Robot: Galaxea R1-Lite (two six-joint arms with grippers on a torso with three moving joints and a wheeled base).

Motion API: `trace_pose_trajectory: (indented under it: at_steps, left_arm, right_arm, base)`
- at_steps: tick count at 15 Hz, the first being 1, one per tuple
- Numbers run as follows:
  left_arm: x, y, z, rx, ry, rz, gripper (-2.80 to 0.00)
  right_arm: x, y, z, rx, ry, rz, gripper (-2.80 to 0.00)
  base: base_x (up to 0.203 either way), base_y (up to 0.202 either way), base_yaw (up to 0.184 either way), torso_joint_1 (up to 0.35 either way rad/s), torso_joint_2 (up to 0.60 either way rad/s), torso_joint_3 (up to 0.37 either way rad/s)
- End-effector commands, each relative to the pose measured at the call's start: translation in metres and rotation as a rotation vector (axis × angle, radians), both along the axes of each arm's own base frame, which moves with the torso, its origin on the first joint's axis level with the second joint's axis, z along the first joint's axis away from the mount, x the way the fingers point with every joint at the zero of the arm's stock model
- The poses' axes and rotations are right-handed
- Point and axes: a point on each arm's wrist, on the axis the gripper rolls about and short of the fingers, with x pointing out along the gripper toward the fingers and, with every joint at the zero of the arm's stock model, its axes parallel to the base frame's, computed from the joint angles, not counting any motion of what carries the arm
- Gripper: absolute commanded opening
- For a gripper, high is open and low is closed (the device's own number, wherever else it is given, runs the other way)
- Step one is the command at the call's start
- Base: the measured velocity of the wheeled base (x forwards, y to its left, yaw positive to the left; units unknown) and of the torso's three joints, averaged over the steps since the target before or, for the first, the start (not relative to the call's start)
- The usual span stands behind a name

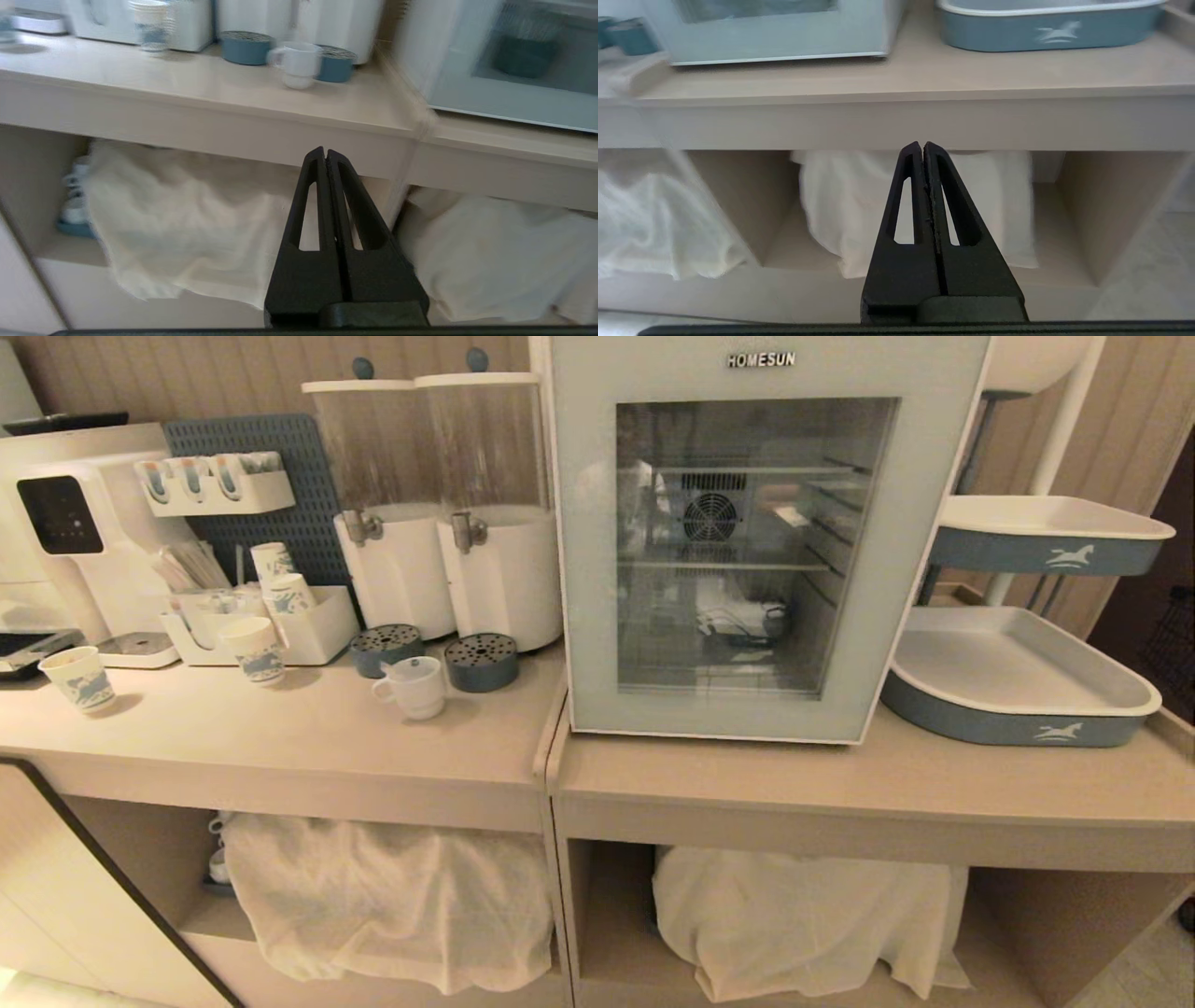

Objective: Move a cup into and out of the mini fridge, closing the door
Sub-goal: Open the freezer door

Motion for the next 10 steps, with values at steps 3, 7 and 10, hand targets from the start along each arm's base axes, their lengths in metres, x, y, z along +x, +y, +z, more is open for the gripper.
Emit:
trace_pose_trajectory:
  at_steps: [3,7,10]
  left_arm:
    - [0.0029,0.0,-0.0111,-0.004,0.034,-0.001,-2.8]
    - [0.0029,0.0,-0.0109,-0.003,0.032,0.0,-2.8]
    - [0.0029,0.0,-0.0109,0.008,0.032,0.002,-2.8]
  right_arm:
    - [0.0001,0.0,0.0,0.0,0.002,0.001,-2.8]
    - [0.0001,0.0,0.0,0.0,0.002,0.001,-2.8]
    - [0.0001,0.0,0.0,0.0,0.002,0.001,-2.8]
  base:
    - [0.0,-0.125,0.0,0.002,0.0,0.007]
    - [0.0,0.0,0.0,0.0,0.0,0.0]
    - [0.0,0.0,0.0,0.0,0.0,0.0]
